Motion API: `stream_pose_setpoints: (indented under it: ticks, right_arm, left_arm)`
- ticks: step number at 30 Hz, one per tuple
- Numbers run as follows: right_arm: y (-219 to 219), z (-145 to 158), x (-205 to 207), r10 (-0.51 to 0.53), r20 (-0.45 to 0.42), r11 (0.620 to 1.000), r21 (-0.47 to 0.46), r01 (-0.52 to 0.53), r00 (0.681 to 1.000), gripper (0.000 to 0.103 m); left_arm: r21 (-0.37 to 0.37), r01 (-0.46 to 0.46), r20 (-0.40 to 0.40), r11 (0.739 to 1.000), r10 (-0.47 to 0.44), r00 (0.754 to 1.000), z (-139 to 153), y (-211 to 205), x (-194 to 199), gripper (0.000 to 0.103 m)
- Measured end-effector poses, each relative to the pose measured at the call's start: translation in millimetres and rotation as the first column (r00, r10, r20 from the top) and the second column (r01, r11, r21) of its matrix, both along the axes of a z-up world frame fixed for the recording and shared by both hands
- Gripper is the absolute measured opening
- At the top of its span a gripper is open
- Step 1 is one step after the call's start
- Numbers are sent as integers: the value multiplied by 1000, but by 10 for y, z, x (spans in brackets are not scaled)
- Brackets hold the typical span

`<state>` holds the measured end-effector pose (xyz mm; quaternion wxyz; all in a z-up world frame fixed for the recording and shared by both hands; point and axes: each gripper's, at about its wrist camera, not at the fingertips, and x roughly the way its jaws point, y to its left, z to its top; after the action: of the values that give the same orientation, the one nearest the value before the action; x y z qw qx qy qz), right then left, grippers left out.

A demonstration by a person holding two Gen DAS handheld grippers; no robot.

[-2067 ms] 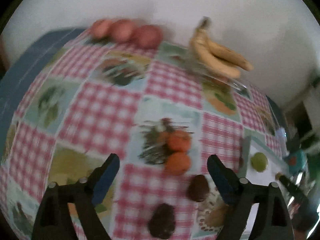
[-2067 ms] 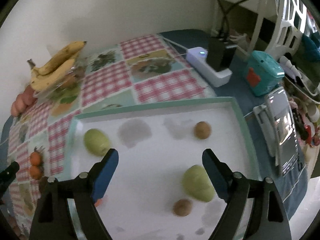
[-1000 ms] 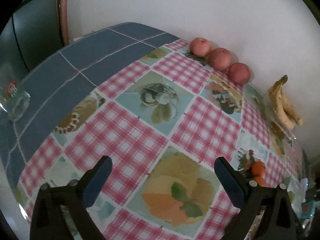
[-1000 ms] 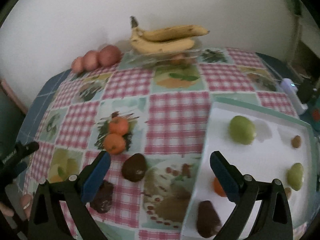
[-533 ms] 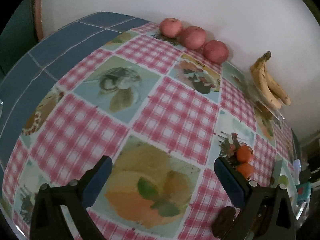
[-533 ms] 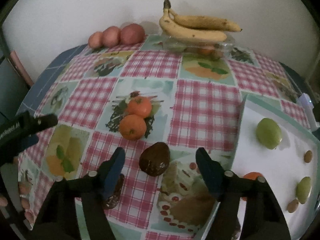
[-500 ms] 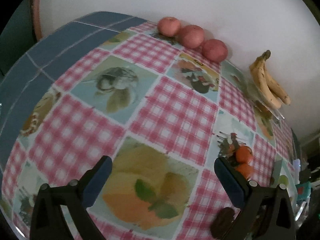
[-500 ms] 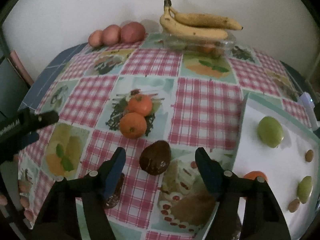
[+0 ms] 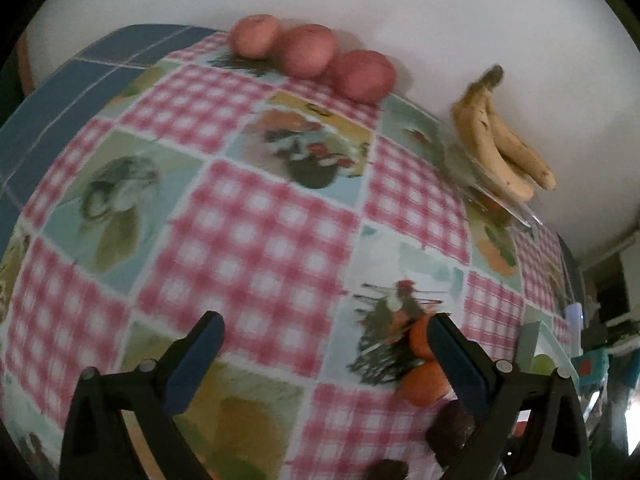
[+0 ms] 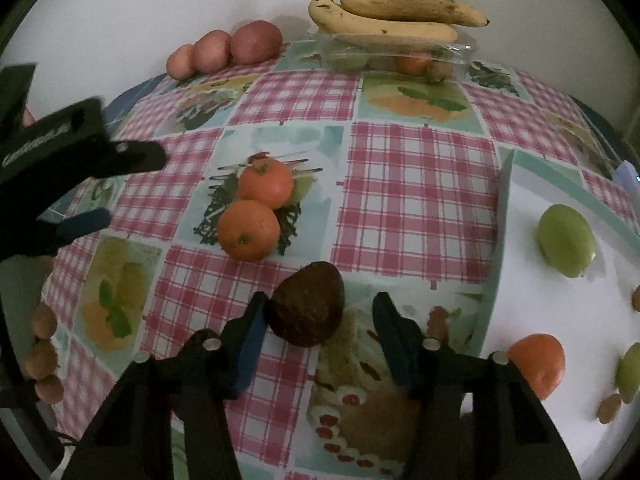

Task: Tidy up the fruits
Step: 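Grasp a dark avocado with the right tool while the left grasps an orange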

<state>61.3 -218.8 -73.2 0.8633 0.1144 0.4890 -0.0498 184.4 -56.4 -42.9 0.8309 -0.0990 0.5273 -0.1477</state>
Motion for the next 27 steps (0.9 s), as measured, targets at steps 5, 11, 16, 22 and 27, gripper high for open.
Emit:
stream_pose_setpoints:
  ticks: [5, 11, 16, 22, 27]
  right_arm:
    - [-4, -4, 26, 11, 16, 1000, 11, -11, 1000, 40]
    - [-56, -13, -18, -4, 12, 1000, 28, 4, 1000, 40]
    - [-146, -20, -93, -28, 13, 998, 59, 27, 1000, 40]
    - [-172, -23, -107, -27, 18, 997, 68, 26, 999, 40]
    - [-167, -21, -117, -29, 20, 997, 66, 28, 999, 40]
  left_arm:
    - [-6, 67, -18, 998, -67, 998, -59, -212, 79, 97]
    - [-5, 156, -33, 988, -156, 987, -135, -466, 83, 90]
    - [15, 212, -46, 977, -211, 976, -184, -626, 29, 86]
    - [102, 261, -17, 960, -261, 965, -209, -822, -68, 71]
    - [13, 277, -41, 961, -276, 960, -225, -848, -83, 47]
